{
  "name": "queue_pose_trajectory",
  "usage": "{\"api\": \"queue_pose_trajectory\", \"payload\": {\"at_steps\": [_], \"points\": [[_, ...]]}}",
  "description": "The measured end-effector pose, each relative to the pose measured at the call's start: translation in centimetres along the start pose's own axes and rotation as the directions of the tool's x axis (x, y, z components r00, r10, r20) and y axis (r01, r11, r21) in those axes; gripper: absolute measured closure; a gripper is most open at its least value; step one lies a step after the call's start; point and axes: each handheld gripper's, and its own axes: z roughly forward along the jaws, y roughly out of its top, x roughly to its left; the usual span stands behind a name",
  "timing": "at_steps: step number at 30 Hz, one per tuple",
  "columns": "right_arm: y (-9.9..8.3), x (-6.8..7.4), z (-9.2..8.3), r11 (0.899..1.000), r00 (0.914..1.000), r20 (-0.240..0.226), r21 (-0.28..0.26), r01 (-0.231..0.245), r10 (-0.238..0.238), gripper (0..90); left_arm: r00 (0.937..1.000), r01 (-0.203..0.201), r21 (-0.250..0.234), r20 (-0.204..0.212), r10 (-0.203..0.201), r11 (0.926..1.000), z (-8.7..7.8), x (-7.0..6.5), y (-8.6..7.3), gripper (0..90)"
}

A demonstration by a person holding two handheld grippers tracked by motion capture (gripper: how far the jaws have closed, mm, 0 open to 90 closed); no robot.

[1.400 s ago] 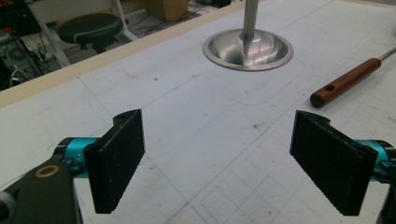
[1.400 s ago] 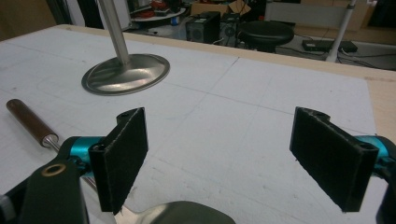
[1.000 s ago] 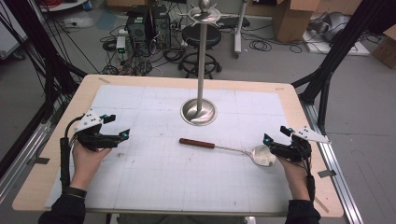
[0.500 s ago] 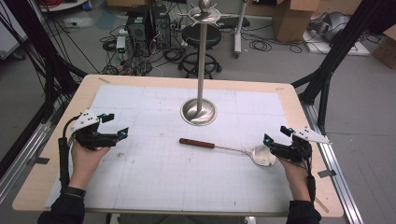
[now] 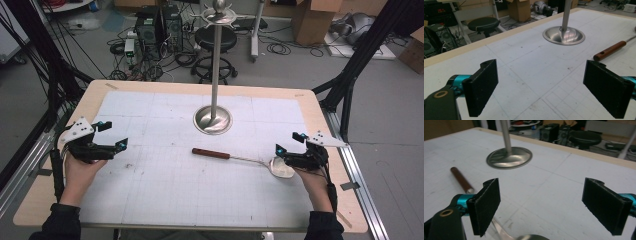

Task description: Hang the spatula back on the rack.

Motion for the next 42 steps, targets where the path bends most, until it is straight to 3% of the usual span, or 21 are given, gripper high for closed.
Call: {"api": "queue_pose_trajectory", "payload": {"at_steps": [2, 6, 7, 11, 17, 33, 42], "points": [[0.3, 0.3, 0.6, 0.999, 0.9981, -0.053, 0.018, 0.033, -0.032, 14.5, 0.9999, -0.004, -0.016, -0.015, 0.004, 0.9999, -0.3, 0.1, -0.6, 13.3], [0.5, 0.7, 1.4, 0.998, 0.9936, -0.099, 0.04, 0.057, -0.053, 14.6, 0.9995, 0.024, -0.004, -0.022, -0.024, 0.9997, -0.6, 0.6, -1.5, 13.3], [0.6, 1.1, 2.1, 0.994, 0.9896, -0.122, 0.065, 0.084, -0.076, 14.7, 0.9994, 0.021, -0.003, -0.029, -0.021, 0.9998, -0.6, 0.6, -1.6, 13.3], [0.5, 2.1, 3.5, 0.984, 0.9812, -0.157, 0.121, 0.132, -0.112, 14.9, 0.9991, 0.024, -0.008, -0.034, -0.024, 0.9997, -0.6, 0.5, -2.5, 13.3], [0.7, 3.3, 4.9, 0.973, 0.969, -0.208, 0.158, 0.168, -0.134, 15.6, 0.9995, 0.014, -0.002, -0.028, -0.014, 0.9999, -0.4, 0.1, -3.1, 13.3], [0.4, 4.0, 6.5, 0.959, 0.9558, -0.258, 0.203, 0.197, -0.141, 19.4, 0.9993, 0.02, 0.043, -0.032, -0.018, 0.9989, 0.4, -0.4, -4.6, 13.3], [0.4, 4.7, 7.4, 0.942, 0.9453, -0.281, 0.237, 0.236, -0.166, 23.0, 0.9995, 0.012, 0.059, -0.028, -0.011, 0.9982, 0.7, -0.5, -4.8, 13.3]]}}
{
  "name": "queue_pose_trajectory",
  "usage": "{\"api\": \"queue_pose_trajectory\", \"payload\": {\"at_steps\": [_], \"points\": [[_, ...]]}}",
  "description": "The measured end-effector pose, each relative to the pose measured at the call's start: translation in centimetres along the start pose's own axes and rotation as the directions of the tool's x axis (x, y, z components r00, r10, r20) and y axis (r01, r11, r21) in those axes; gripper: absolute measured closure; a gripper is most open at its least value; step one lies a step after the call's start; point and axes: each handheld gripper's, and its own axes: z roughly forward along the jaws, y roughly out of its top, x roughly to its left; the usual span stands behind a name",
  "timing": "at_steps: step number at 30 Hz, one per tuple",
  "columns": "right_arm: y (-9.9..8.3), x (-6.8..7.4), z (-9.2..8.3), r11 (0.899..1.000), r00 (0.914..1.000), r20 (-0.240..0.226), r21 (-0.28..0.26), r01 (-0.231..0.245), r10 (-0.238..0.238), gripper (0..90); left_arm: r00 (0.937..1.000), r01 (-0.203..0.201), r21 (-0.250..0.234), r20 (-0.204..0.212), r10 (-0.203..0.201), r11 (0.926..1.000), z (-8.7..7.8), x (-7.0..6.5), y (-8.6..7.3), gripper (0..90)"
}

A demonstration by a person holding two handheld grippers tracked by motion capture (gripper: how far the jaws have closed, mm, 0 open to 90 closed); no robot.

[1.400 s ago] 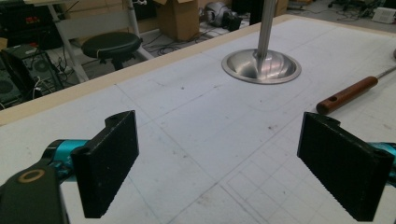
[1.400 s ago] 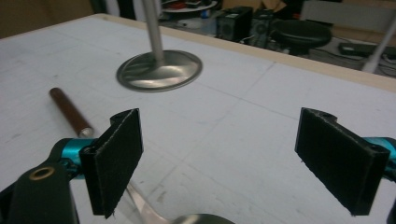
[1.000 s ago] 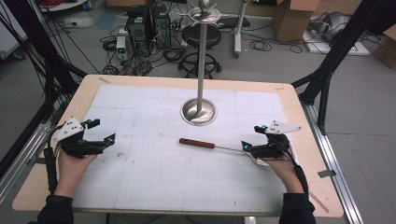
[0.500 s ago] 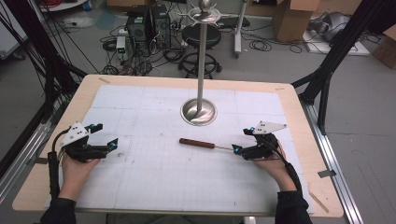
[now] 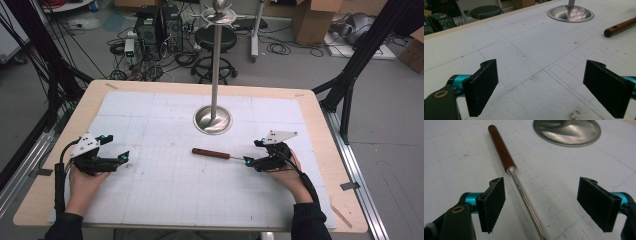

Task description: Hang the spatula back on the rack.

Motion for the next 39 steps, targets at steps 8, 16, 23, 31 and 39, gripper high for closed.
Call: {"api": "queue_pose_trajectory", "payload": {"at_steps": [8, 16, 23, 31, 39], "points": [[-0.1, 0.2, 0.7, 0.998, 0.999, -0.033, 0.048, 0.031, -0.029, 34.8, 0.9999, -0.011, 0.015, 0.005, 0.011, 0.9998, 0.2, -0.1, -0.1, 13.4], [0.1, 0.6, 1.3, 0.993, 0.996, -0.061, 0.098, 0.071, -0.065, 46.1, 0.9998, -0.021, 0.021, 0.008, 0.02, 0.9996, 0.2, -0.3, -0.1, 13.4], [-0.2, 0.4, 1.7, 0.981, 0.9954, -0.069, 0.175, 0.077, -0.066, 58.2, 0.9997, -0.023, 0.026, 0.011, 0.023, 0.9994, 0.3, -0.3, -0.1, 13.5], [-0.1, 0.3, 1.8, 0.977, 0.994, -0.102, 0.205, 0.059, -0.038, 73.8, 0.9995, -0.029, 0.031, 0.013, 0.029, 0.9991, 0.3, -0.4, -0.2, 13.5], [0.5, 0.6, 1.6, 0.962, 0.9904, -0.135, 0.267, 0.066, -0.031, 80.3, 0.9995, -0.031, 0.035, 0.013, 0.03, 0.9989, 0.2, -0.4, -0.2, 13.7]]}}
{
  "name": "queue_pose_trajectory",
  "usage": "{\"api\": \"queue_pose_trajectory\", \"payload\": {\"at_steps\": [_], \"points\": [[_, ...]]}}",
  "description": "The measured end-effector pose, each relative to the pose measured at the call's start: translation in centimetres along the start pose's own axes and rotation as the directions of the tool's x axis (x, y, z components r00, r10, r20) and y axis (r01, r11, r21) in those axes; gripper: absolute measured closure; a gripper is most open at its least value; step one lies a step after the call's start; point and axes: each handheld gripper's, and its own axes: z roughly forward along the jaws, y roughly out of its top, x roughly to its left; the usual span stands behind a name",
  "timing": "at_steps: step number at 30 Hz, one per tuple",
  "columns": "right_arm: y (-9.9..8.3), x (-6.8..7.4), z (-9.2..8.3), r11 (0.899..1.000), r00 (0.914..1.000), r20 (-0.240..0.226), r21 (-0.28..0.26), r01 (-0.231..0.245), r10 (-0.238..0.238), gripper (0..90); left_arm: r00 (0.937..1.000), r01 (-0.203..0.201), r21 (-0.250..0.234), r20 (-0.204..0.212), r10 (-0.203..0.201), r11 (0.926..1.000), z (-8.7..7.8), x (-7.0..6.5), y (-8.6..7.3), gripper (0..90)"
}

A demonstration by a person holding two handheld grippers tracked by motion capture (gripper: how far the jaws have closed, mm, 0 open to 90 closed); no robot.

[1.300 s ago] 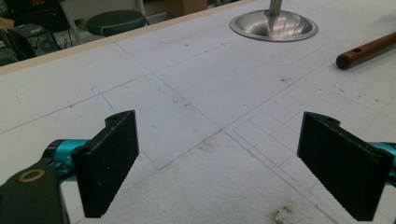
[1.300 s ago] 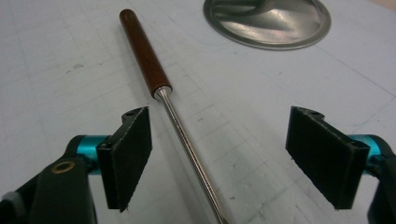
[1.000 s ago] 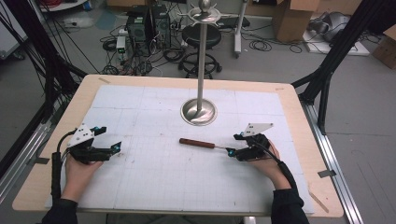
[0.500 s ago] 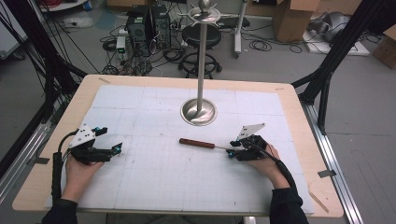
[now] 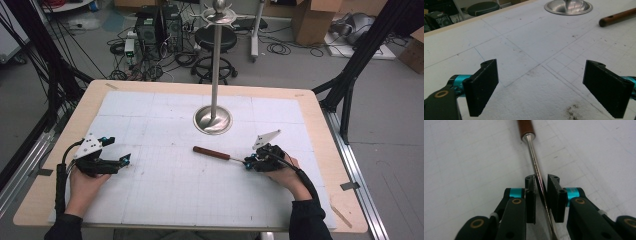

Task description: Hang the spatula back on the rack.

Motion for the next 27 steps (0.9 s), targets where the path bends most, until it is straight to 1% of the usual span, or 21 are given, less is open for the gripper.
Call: {"api": "queue_pose_trajectory", "payload": {"at_steps": [1, 4, 6, 7, 9, 10, 14, 15, 18, 19, 22, 24, 25, 27], "points": [[0.1, 0.0, 0.1, 1.0, 0.9998, -0.008, 0.005, -0.02, 0.02, 81.6, 1.0, 0.0, 0.002, 0.002, 0.0, 1.0, 0.0, 0.0, 0.0, 13.8], [0.2, -0.1, 0.0, 0.999, 0.9994, -0.017, 0.022, -0.03, 0.031, 81.5, 1.0, -0.003, 0.003, -0.002, 0.003, 1.0, 0.0, -0.1, 0.0, 13.8], [0.4, 0.0, 0.1, 0.999, 0.9996, -0.01, 0.034, -0.026, 0.027, 81.2, 1.0, -0.002, 0.005, 0.0, 0.002, 1.0, 0.1, -0.1, 0.0, 13.8], [0.7, 0.2, 0.2, 0.998, 0.9997, 0.006, 0.048, -0.026, 0.025, 80.9, 1.0, -0.003, 0.005, -0.002, 0.003, 1.0, 0.1, -0.1, 0.0, 13.9], [0.8, 0.2, 0.2, 0.998, 0.9995, 0.009, 0.06, -0.032, 0.031, 80.8, 1.0, -0.002, 0.003, -0.003, 0.002, 1.0, 0.1, -0.1, 0.0, 13.9], [0.9, 0.3, 0.2, 0.997, 0.999, 0.009, 0.063, -0.043, 0.043, 80.8, 1.0, -0.002, 0.003, -0.003, 0.002, 1.0, 0.1, 0.0, 0.0, 14.0], [1.2, 0.3, 0.2, 0.995, 0.9987, 0.017, 0.084, -0.05, 0.048, 81.0, 1.0, 0.004, -0.001, -0.006, -0.004, 1.0, 0.1, 0.0, 0.0, 14.2], [1.4, 0.4, 0.3, 0.994, 0.9986, 0.026, 0.098, -0.047, 0.045, 81.2, 1.0, 0.004, -0.002, -0.007, -0.004, 1.0, 0.1, 0.0, 0.0, 14.2], [2.2, 0.9, 0.5, 0.987, 0.9977, 0.063, 0.16, -0.032, 0.022, 81.3, 0.9999, 0.01, -0.013, -0.01, -0.01, 0.9999, 0.1, 0.1, 0.0, 14.2], [2.4, 1.1, 0.5, 0.984, 0.997, 0.074, 0.175, -0.036, 0.023, 81.2, 0.9999, 0.011, -0.014, -0.01, -0.011, 0.9998, 0.1, 0.2, 0.0, 14.3], [2.6, 1.2, 0.6, 0.982, 0.9962, 0.08, 0.182, -0.049, 0.034, 81.6, 0.9998, 0.011, -0.013, -0.014, -0.012, 0.9999, 0.1, 0.2, 0.0, 14.5], [2.4, 1.1, 0.5, 0.984, 0.9969, 0.074, 0.175, -0.037, 0.025, 83.4, 0.9999, 0.009, -0.014, -0.014, -0.009, 0.9999, 0.1, 0.2, 0.0, 14.5], [2.3, 1.1, 0.5, 0.985, 0.9968, 0.074, 0.168, -0.042, 0.03, 84.6, 0.9999, 0.007, -0.014, -0.014, -0.007, 0.9999, 0.1, 0.2, 0.0, 14.5], [2.0, 0.8, 0.4, 0.988, 0.9968, 0.052, 0.14, -0.067, 0.06, 84.9, 0.9999, 0.008, -0.018, -0.014, -0.008, 0.9998, 0.2, 0.2, 0.0, 14.6]]}}
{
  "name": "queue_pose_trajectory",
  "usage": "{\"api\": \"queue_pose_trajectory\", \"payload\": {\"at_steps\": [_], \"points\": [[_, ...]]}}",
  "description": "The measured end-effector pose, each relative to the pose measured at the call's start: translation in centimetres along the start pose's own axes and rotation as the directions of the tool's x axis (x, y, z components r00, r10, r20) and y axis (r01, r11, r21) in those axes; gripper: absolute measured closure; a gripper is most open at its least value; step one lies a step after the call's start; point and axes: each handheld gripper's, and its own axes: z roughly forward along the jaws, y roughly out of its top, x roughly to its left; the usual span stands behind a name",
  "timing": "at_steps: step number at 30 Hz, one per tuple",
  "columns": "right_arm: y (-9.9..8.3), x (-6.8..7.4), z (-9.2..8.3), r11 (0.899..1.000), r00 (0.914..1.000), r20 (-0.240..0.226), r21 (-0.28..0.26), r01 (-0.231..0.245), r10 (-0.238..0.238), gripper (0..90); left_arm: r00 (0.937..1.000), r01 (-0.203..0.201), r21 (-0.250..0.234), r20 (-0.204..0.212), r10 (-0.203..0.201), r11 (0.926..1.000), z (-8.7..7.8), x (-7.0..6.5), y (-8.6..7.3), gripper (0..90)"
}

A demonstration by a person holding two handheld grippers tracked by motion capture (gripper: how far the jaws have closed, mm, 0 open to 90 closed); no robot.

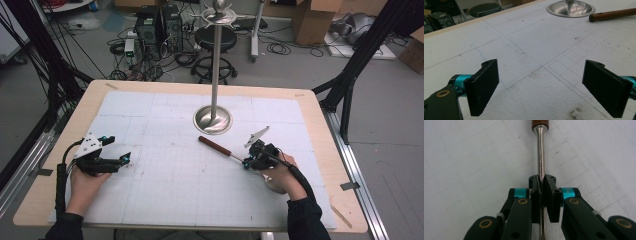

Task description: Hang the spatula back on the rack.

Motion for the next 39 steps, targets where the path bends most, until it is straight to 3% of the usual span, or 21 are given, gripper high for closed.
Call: {"api": "queue_pose_trajectory", "payload": {"at_steps": [7, 10, 17, 18, 21, 23, 24, 25, 26, 27, 29, 39], "points": [[-0.9, -0.6, -0.3, 0.997, 0.998, -0.062, -0.076, 0.007, -0.012, 85.0, 1.0, 0.004, -0.007, -0.002, -0.004, 1.0, -0.1, 0.1, 0.0, 14.6], [-1.3, -0.8, -1.0, 0.993, 0.998, -0.062, -0.118, -0.008, 0.001, 85.1, 1.0, 0.004, -0.008, -0.004, -0.004, 1.0, -0.1, 0.1, 0.0, 14.6], [-1.7, -1.2, -2.9, 0.969, 0.9982, -0.059, -0.246, -0.025, 0.01, 85.1, 1.0, 0.002, -0.011, -0.006, -0.002, 0.9999, -0.2, 0.1, 0.1, 14.7], [-1.8, -1.3, -3.3, 0.958, 0.9982, -0.06, -0.285, -0.024, 0.008, 85.1, 1.0, 0.001, -0.01, -0.006, -0.001, 0.9999, -0.2, 0.1, 0.1, 14.7], [-1.8, -1.3, -3.8, 0.951, 0.9983, -0.058, -0.307, -0.027, 0.009, 85.1, 1.0, 0.001, -0.009, -0.006, -0.001, 1.0, -0.2, 0.1, 0.1, 14.7], [-1.8, -1.3, -4.5, 0.936, 0.9987, -0.051, -0.351, -0.025, 0.007, 85.1, 1.0, 0.004, -0.011, -0.005, -0.004, 0.9999, -0.2, 0.1, 0.1, 14.7], [-1.9, -1.3, -5.3, 0.92, 0.9991, -0.042, -0.392, -0.02, 0.003, 85.1, 1.0, 0.003, -0.011, -0.005, -0.003, 0.9999, -0.2, 0.1, 0.1, 14.7], [-1.9, -1.3, -5.3, 0.92, 0.9991, -0.042, -0.392, -0.02, 0.003, 85.1, 1.0, 0.004, -0.013, -0.003, -0.004, 0.9999, -0.2, 0.1, 0.1, 14.7], [-1.9, -1.2, -6.1, 0.902, 0.9994, -0.035, -0.431, -0.022, 0.008, 85.1, 1.0, 0.003, -0.013, 0.0, -0.003, 0.9999, -0.2, 0.1, 0.1, 14.7], [-1.9, -1.2, -6.1, 0.902, 0.9994, -0.035, -0.431, -0.022, 0.008, 85.1, 1.0, 0.006, -0.014, 0.0, -0.006, 0.9999, -0.2, 0.1, 0.1, 14.7], [-1.8, -1.1, -7.0, 0.881, 0.9995, -0.032, -0.472, -0.018, 0.003, 85.1, 1.0, 0.006, -0.015, -0.001, -0.006, 0.9999, -0.2, 0.1, 0.1, 14.7], [-1.0, -0.5, -11.5, 0.74, 0.9992, 0.036, -0.672, 0.013, 0.015, 85.0, 0.9999, 0.015, -0.003, 0.004, -0.015, 0.9999, 0.0, 0.1, 0.0, 14.7]]}}
